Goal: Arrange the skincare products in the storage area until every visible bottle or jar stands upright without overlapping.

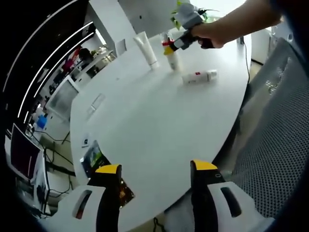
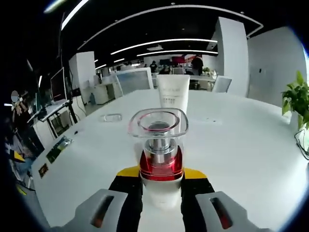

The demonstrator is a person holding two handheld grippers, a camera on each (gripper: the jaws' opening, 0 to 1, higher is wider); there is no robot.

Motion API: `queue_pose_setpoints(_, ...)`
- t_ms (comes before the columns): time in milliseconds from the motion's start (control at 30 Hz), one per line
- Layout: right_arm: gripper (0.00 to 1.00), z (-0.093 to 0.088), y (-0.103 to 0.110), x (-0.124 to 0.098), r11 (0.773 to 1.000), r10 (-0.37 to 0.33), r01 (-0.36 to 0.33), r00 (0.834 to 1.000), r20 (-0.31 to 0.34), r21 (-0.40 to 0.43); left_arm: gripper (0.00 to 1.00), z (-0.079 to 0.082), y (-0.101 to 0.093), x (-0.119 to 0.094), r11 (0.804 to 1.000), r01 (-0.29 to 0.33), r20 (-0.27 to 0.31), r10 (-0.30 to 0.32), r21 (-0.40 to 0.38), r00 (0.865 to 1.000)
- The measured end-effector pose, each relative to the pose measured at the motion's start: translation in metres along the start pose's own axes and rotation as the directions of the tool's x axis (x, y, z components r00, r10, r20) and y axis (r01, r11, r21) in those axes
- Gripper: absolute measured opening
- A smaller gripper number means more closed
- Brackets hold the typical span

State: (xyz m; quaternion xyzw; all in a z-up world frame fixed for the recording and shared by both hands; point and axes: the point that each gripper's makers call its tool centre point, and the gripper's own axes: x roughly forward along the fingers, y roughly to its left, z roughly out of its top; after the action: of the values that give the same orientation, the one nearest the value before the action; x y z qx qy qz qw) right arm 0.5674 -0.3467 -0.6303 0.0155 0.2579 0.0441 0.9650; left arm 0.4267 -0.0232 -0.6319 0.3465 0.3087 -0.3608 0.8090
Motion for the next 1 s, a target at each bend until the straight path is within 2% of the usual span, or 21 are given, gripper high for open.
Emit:
queue_pose_setpoints(133,0.22,0.001,-0.003,-0.001,1.0,0.006,-0.006,1.0,-0.012,0.002,0.55,0.0,-0.001,0.0,1.0,0.003,0.002,-0.003,0.0,1.0)
queue_pose_setpoints(233,0.21,0.0,-0.003,-0.004,0.999,0.018,-0.018,1.0,-0.004,0.033,0.54,0.0,-0.001,0.0,1.0,0.004,0.001,-0.004,0.0,1.0)
queue_pose_setpoints(400,0.21,-0.001,-0.002,-0.012,0.999,0.037,-0.038,0.999,0.007,0.033,0.53,0.001,-0.001,0.0,1.0,0.001,0.006,-0.001,0.004,1.0)
queue_pose_setpoints(767,0.22,0.012,-0.03,-0.016,0.994,0.019,-0.023,0.999,0.035,0.106,0.5,0.004,0.003,-0.003,1.0,-0.014,0.018,0.014,0.007,1.0)
queue_pose_setpoints(1000,0.22,0.018,-0.044,-0.015,0.995,0.012,-0.016,0.999,0.042,0.102,0.51,0.004,0.003,-0.003,1.0,-0.018,0.017,0.018,-0.005,1.0)
